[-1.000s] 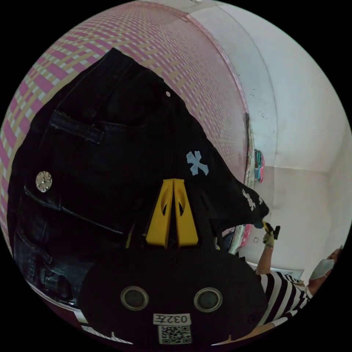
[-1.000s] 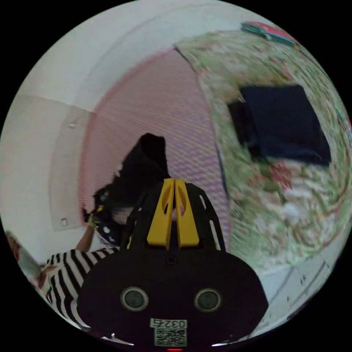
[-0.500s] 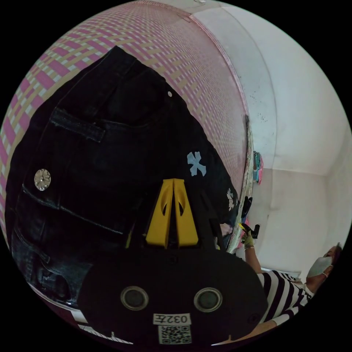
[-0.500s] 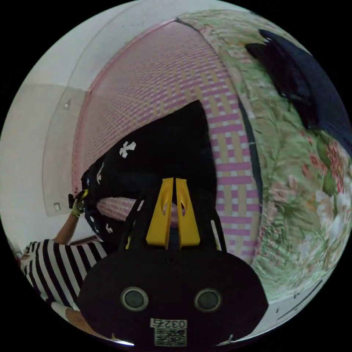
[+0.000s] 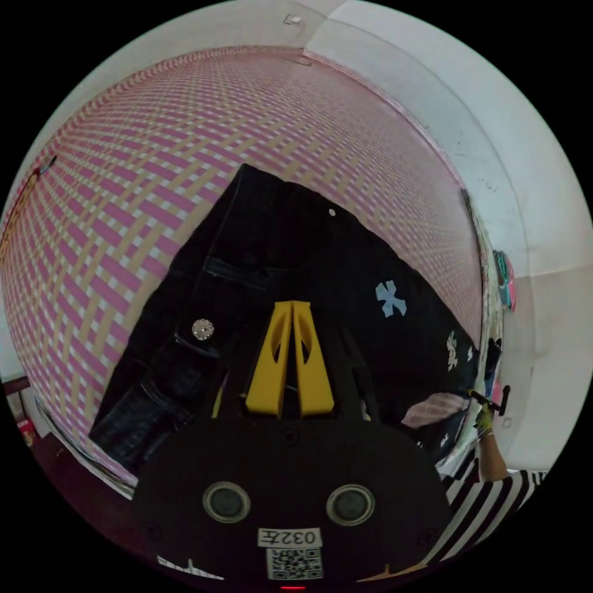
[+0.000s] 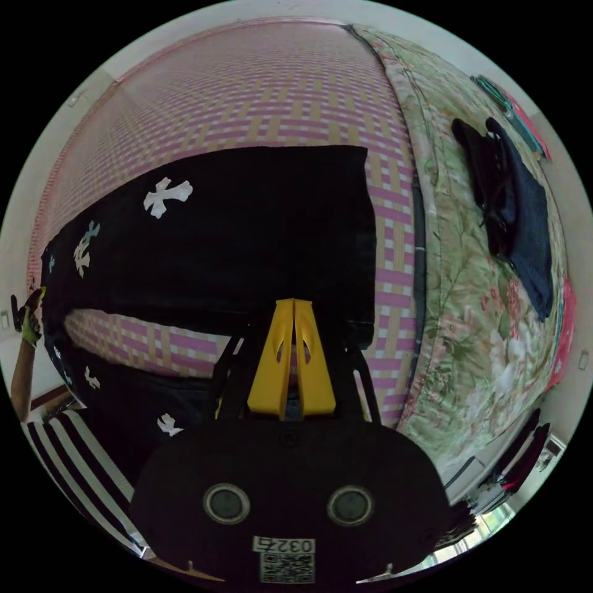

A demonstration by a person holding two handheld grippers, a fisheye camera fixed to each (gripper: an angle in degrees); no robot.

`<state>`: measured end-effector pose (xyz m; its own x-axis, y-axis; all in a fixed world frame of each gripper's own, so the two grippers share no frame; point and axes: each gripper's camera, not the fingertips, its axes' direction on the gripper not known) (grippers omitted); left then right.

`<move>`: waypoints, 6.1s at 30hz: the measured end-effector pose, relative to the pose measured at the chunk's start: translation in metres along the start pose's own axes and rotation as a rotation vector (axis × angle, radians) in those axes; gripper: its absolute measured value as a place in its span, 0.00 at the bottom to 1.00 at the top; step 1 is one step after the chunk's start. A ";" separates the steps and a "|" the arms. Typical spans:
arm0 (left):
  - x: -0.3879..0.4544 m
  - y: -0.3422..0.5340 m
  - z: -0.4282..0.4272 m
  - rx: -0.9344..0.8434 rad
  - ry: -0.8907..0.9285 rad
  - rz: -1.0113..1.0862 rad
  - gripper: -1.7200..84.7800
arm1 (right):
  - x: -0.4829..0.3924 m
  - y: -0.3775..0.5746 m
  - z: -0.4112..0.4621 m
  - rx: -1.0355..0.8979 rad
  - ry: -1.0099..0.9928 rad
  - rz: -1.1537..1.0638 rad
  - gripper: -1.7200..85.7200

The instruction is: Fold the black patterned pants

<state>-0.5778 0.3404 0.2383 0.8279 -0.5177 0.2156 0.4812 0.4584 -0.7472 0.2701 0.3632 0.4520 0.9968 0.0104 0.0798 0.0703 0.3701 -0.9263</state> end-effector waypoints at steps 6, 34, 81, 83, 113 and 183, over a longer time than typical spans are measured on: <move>-0.008 -0.026 0.004 -0.013 -0.005 0.024 0.01 | 0.005 0.003 0.007 -0.075 -0.042 0.119 0.01; -0.289 0.327 -0.047 0.230 0.747 -0.536 0.06 | 0.148 0.485 0.106 0.379 -0.820 0.791 0.11; -0.387 0.449 -0.083 0.544 1.111 -0.673 0.01 | 0.133 0.488 0.022 0.605 -1.019 0.505 0.01; -0.392 0.471 -0.075 0.553 1.103 -0.734 0.01 | 0.127 0.494 0.039 0.581 -1.056 0.537 0.01; -0.246 0.145 0.010 0.359 1.025 -0.835 0.00 | 0.118 0.142 0.062 0.467 -1.070 0.918 0.01; 0.116 0.026 0.095 -0.245 0.400 -0.023 0.01 | 0.188 0.173 0.113 0.370 -0.838 0.672 0.07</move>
<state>-0.4419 0.3609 0.3043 0.6183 -0.7858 0.0107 0.3764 0.2842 -0.8818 0.4652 0.5345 0.3484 0.4785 0.8770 -0.0428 -0.6234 0.3050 -0.7200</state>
